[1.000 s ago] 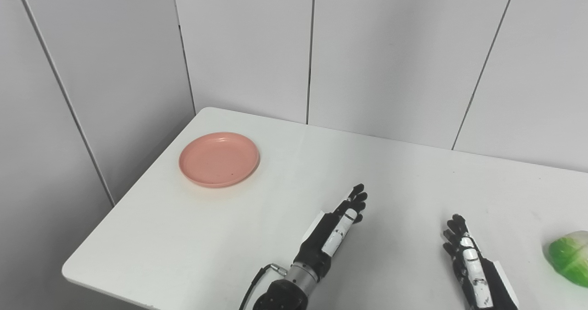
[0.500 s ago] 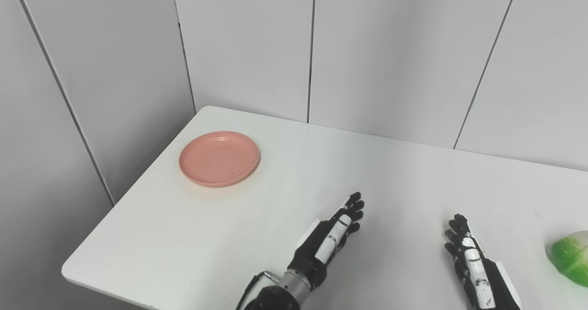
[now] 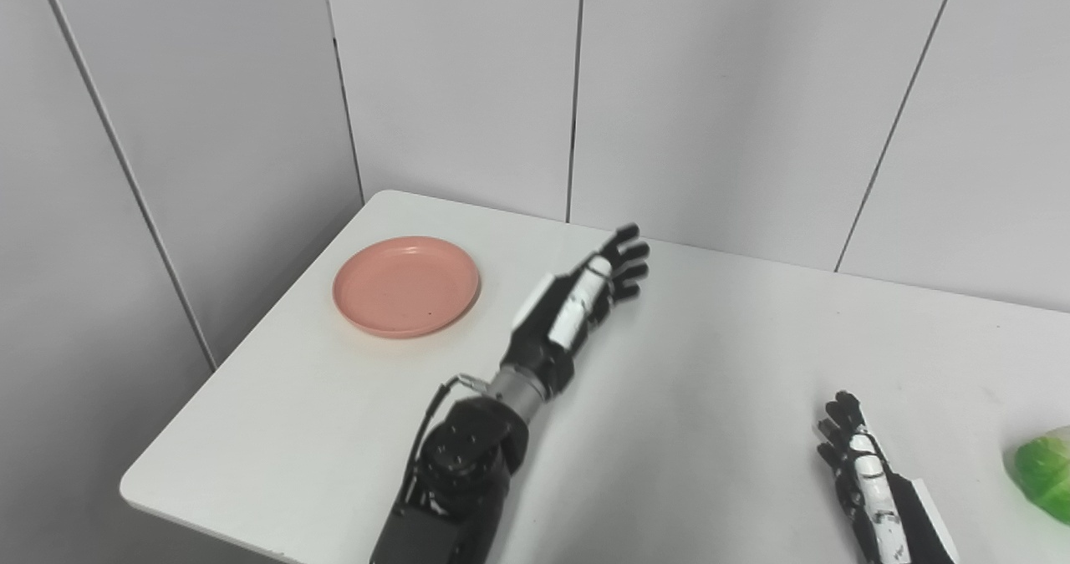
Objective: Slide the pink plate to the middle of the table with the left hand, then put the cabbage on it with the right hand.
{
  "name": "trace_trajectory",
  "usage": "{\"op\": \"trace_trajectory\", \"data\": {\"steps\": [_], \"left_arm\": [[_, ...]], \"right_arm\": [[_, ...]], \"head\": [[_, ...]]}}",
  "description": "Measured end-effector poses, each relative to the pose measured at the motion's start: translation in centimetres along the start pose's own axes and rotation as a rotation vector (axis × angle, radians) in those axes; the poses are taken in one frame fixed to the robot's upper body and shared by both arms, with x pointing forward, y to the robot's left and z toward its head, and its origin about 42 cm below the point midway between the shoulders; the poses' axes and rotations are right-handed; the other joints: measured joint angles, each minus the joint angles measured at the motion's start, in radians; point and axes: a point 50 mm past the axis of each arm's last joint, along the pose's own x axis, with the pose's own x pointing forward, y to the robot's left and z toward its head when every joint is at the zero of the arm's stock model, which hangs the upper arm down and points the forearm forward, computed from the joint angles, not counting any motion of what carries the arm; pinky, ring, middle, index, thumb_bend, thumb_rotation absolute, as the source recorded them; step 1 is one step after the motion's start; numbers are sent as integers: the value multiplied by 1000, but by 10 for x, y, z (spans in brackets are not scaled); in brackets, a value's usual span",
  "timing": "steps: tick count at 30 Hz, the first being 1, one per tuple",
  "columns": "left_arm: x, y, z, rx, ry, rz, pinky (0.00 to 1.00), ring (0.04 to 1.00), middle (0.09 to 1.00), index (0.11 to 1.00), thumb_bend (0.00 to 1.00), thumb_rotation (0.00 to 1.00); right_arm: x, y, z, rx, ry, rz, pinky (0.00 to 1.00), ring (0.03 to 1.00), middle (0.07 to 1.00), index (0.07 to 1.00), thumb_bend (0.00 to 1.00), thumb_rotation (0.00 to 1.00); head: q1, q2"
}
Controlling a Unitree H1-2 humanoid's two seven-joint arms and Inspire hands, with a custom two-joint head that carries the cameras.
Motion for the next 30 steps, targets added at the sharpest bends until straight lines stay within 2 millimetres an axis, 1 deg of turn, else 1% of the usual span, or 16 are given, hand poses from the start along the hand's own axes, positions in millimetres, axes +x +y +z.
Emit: {"op": "trace_trajectory", "data": {"steps": [6, 12, 15, 20, 24, 30], "left_arm": [[15, 31, 27, 39, -75, 111, 862, 874, 886, 876, 430, 1000], [29, 63, 55, 63, -139, 175, 869, 884, 893, 885, 410, 1000], [31, 82, 60, 96, -138, 211, 864, 879, 892, 885, 416, 1000], [27, 115, 63, 101, -128, 290, 910, 896, 905, 892, 419, 1000], [22, 144, 66, 122, -114, 344, 904, 901, 906, 892, 417, 1000], [17, 178, 70, 127, -105, 417, 885, 898, 899, 889, 399, 1000]], "right_arm": [[-1, -1, 0, -1, 0, -3, 1000, 1000, 1000, 1000, 76, 1000], [-2, -1, 0, -1, -1, -3, 1000, 1000, 1000, 1000, 79, 1000], [-2, -1, 1, -1, -1, -3, 1000, 1000, 1000, 1000, 80, 1000], [-2, -1, 1, -1, -1, -3, 1000, 1000, 1000, 1000, 76, 1000], [-3, -2, 1, -1, 0, -4, 1000, 1000, 1000, 1000, 75, 1000], [-4, -3, 1, 9, 3, -7, 1000, 1000, 1000, 1000, 85, 1000]], "head": [[5, 3], [11, 6], [17, 6], [22, 6], [28, 8], [40, 12]]}}
